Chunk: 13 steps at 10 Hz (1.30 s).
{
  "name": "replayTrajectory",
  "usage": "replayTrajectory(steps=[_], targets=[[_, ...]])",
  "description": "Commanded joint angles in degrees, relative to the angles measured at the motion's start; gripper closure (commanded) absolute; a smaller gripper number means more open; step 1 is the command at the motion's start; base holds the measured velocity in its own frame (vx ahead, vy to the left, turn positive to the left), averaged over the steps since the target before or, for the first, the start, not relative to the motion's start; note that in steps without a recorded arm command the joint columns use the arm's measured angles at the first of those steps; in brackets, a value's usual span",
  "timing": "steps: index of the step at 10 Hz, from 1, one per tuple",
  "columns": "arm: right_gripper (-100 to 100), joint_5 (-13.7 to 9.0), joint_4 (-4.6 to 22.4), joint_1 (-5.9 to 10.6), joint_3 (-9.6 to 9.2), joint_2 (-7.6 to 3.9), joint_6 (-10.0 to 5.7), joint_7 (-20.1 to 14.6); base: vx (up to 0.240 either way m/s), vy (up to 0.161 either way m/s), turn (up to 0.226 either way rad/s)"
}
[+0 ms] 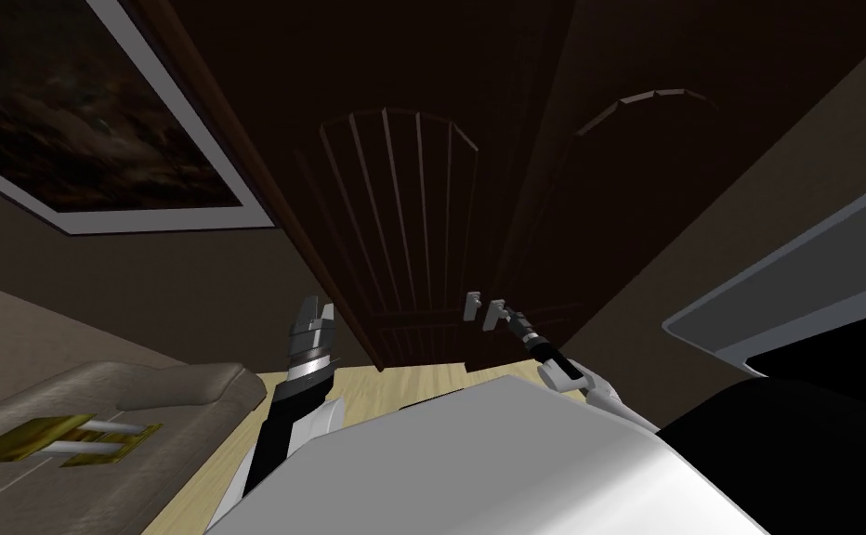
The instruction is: Pull the door open
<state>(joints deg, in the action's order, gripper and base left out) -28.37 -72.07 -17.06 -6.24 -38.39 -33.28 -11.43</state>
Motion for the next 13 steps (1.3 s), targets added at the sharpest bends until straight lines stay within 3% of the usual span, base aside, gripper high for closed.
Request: replayTrajectory(steps=[1,2,3,7,8,10,13], targets=[[100,-0.1,0.2,-0.91,-0.27,-0.54,-0.48,-0.1,-0.149,-0.173,-0.087],[100,0.0,-0.5,-1.65,-0.95,-1.07,-1.06,-0.2,-0.175,-0.170,-0.028],[-100,-0.3,-1.9,-2.21,-1.41,-1.10,-1.44,-0.1,-0.188,-0.037,-0.015],[-100,-0.8,-4.7,-3.98,-3.29,-1.79,-3.40,-0.2,-0.171,0.145,-0.025],[-100,-0.7,-4.0,-3.46,-3.10,-1.74,-3.12,-0.3,-0.085,0.044,-0.009],[-100,-0.6,-1.4,-2.87,-1.51,-1.28,-2.13,-0.1,0.040,-0.134,-0.077],[-100,-0.3,0.1,-1.32,-0.63,-0.50,-1.24,0.1,0.159,-0.109,0.048]])
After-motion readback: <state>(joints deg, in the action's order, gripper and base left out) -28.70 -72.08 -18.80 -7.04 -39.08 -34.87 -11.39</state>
